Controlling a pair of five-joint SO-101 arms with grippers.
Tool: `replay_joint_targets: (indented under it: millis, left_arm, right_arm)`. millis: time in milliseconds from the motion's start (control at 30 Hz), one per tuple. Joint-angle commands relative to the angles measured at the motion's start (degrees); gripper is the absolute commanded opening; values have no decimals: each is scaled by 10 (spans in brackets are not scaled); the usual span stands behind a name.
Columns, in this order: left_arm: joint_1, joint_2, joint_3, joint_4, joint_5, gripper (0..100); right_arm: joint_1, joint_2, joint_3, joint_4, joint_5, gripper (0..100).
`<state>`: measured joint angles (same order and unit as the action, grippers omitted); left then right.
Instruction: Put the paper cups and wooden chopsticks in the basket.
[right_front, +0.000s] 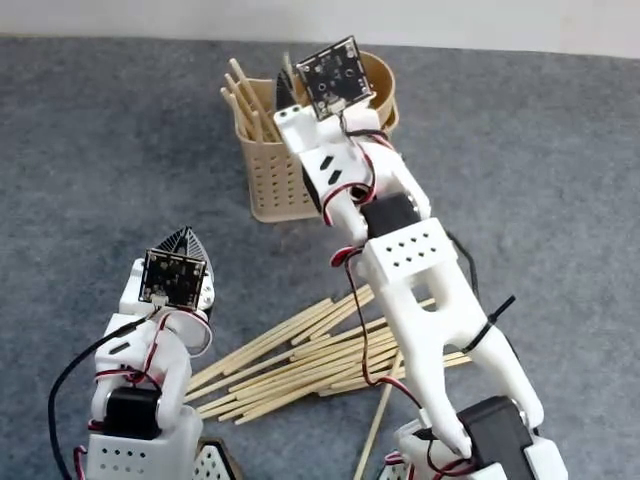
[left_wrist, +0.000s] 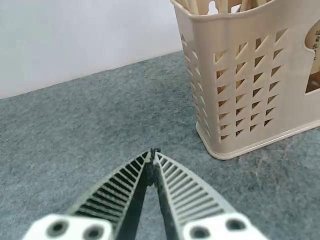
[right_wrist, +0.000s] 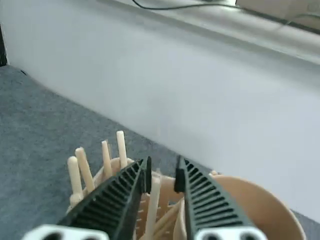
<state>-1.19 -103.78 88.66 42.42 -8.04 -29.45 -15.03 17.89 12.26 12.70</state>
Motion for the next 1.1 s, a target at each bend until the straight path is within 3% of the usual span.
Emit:
replay_joint_targets:
  millis: [0, 333, 867, 1067]
  left_arm:
    - [0, -4, -6, -11, -2, 11]
    - [0, -4, -6, -11, -2, 11]
    - [0, -4, -6, -11, -2, 11]
    - [0, -4, -6, -11, -2, 11]
  right_arm:
    - [6, -12, -14, 38, 2, 105]
    - [6, -114, -7, 64, 2, 105]
    - [9, -297, -1, 414, -1, 108]
    - [69, -305, -1, 495, -147, 108]
